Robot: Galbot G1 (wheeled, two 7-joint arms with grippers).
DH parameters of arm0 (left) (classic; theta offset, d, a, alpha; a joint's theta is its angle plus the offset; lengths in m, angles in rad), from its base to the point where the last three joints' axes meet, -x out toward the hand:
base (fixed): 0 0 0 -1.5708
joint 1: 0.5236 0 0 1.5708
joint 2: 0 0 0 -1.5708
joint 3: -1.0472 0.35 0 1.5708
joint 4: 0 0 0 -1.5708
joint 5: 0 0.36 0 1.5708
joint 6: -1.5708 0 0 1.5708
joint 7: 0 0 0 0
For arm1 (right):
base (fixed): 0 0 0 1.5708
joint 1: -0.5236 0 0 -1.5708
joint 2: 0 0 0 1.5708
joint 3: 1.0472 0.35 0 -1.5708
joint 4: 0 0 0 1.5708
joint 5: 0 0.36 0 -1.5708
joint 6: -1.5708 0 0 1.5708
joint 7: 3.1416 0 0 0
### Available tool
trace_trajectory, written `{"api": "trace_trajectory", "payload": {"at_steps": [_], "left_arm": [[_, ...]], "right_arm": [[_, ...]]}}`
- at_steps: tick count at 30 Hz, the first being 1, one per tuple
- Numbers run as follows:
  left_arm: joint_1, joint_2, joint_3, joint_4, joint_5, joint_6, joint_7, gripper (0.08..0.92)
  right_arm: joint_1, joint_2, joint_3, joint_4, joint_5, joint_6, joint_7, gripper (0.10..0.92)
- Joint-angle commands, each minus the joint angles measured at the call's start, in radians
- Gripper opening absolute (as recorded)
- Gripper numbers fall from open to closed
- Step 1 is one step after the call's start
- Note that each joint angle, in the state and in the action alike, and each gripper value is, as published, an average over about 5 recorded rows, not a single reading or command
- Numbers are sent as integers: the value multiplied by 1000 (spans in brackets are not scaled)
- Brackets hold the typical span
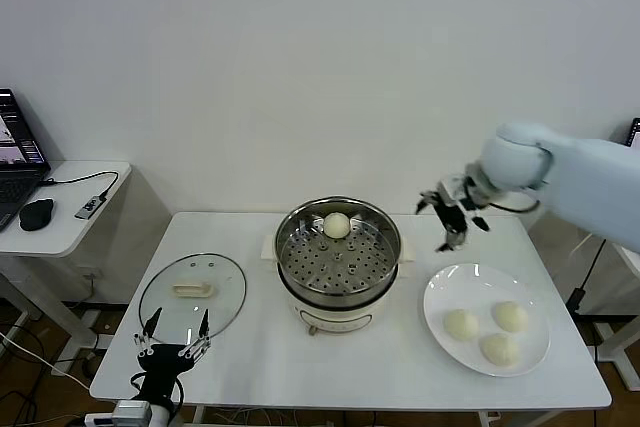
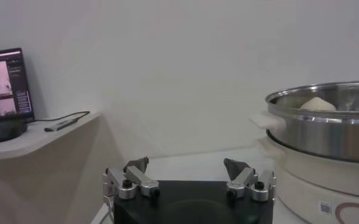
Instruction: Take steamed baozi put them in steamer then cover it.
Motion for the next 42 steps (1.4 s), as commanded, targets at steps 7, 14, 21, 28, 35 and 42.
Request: {"api": "trace_trajectory", "payload": {"at_steps": [7,14,21,28,35,42], "left_arm": [[-2,-8,-1,4,4,-1,0,823],[2,-17,-1,6,11,-1,-1,823],[7,-21,-3,4,14,-1,-1,823],[6,-23,-2,6,19,-1,-1,823],[7,-21,-2,8,21,-2,-1,823],[5,-22,-3,13,22,-2,-1,823]], "right_arm": [[-393,-168,226,42,-128,-78,7,823],[-601,-128,382,-20,-209,-53,36,823],[-706,-90,461,-75,-257,-45,57,823],[-777,-62,523,-111,-271,-33,75,823],[-816,-29,555,-140,-273,-28,90,823],[-832,2,569,-166,-280,-24,97,819]]}}
